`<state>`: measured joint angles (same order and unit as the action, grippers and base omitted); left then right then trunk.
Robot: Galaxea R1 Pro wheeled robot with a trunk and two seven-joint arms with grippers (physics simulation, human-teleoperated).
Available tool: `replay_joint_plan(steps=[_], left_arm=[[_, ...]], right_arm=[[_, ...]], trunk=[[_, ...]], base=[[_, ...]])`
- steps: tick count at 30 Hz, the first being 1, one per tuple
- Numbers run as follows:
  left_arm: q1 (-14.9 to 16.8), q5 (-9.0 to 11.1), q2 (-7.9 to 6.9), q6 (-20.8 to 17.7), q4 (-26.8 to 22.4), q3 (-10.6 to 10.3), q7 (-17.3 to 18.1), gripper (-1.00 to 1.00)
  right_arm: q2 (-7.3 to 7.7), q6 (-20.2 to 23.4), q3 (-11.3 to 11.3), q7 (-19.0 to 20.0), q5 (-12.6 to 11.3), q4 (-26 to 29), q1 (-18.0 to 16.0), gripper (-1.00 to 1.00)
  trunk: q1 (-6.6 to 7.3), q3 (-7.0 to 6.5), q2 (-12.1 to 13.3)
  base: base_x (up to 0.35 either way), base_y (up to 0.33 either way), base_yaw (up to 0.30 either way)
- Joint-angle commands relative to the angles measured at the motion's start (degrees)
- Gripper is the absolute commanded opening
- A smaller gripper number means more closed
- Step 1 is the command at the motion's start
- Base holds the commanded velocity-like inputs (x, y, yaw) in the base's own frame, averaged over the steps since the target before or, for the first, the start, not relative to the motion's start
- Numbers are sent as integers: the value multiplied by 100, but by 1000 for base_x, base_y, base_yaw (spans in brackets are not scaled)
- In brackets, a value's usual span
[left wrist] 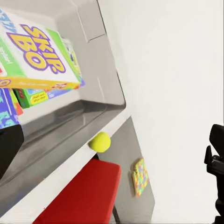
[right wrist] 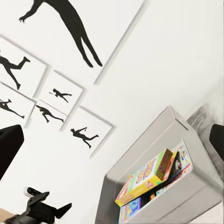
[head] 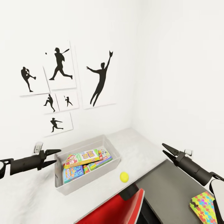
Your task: Put all the toys in the child's room - the three board games (two on the bed and one on the table), the two jigsaw puzzles on the table, and the tennis ball on the table - inside the toy box on the table in the child's room.
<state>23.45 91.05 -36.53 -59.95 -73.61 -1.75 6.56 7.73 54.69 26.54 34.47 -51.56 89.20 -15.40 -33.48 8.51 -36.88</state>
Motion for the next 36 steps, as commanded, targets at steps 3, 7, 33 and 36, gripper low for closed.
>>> replay_joint_plan(steps=[3,7,33,36], left_arm=[[-7,-197,-60,-5,-1,21,503,100],[-17,-269,-101,-5,3,39,842,100],[-25,-667,-126,-5,1,48,1162,100],[-25,-667,-126,-5,-1,48,1161,100]], right_arm=[[0,33,9,23,15,0,-6,100],[0,33,9,22,15,1,-6,100],[-1,33,9,23,21,1,-6,100],[0,33,9,23,22,1,-6,100]], trunk=[[1,-10,-8],[1,-38,-8],[1,-149,-8],[1,-171,-8]], base=[[-247,0,-211],[-133,0,-210],[-126,13,-93],[-134,1,-174]])
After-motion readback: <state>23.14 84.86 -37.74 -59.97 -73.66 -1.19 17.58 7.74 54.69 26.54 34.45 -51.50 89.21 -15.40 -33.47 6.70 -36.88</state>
